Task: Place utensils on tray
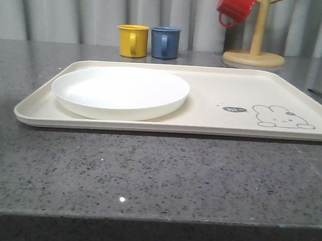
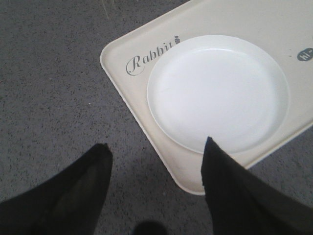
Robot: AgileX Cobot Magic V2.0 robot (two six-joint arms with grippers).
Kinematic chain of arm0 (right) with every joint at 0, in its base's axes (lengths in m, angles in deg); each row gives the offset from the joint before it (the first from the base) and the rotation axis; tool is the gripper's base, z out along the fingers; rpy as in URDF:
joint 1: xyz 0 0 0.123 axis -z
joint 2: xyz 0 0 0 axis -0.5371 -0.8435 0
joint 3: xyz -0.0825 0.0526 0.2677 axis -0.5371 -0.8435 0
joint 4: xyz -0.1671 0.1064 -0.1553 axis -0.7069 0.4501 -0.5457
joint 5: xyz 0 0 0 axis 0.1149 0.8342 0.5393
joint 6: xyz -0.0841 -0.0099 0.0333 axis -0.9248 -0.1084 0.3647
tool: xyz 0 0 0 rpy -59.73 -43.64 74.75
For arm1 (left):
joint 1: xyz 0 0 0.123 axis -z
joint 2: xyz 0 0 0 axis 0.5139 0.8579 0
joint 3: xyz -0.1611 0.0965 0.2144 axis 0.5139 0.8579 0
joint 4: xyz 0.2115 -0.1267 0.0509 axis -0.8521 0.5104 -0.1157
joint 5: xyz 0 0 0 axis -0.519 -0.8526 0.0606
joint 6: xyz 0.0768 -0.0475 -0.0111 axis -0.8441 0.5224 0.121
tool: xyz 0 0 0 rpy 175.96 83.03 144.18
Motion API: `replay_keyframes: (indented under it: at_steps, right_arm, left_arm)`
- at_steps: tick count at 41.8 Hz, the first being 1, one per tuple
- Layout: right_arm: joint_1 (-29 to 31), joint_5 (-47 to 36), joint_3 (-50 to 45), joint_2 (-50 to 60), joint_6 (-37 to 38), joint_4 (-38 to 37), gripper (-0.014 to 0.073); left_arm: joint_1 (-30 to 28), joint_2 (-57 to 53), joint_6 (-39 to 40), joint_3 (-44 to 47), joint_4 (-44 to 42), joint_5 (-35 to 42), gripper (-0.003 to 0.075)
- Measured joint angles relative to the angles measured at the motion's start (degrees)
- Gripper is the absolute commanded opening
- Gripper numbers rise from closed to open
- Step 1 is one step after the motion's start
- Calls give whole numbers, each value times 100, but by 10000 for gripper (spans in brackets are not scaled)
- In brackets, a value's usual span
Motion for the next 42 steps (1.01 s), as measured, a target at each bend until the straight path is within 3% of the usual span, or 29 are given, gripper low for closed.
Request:
replay_keyframes:
  at_steps: [10, 19, 42]
  right_arm:
    - [0, 0, 0, 0, 0, 0, 456]
    - [0, 0, 0, 0, 0, 0, 456]
    - [0, 0, 0, 0, 0, 0, 456]
  left_arm:
    - [9, -2031, 23, 1197, -35, 36, 409]
    - [22, -3423, 23, 1596, -35, 75, 409]
    - [22, -3779, 23, 1882, 48, -17, 409]
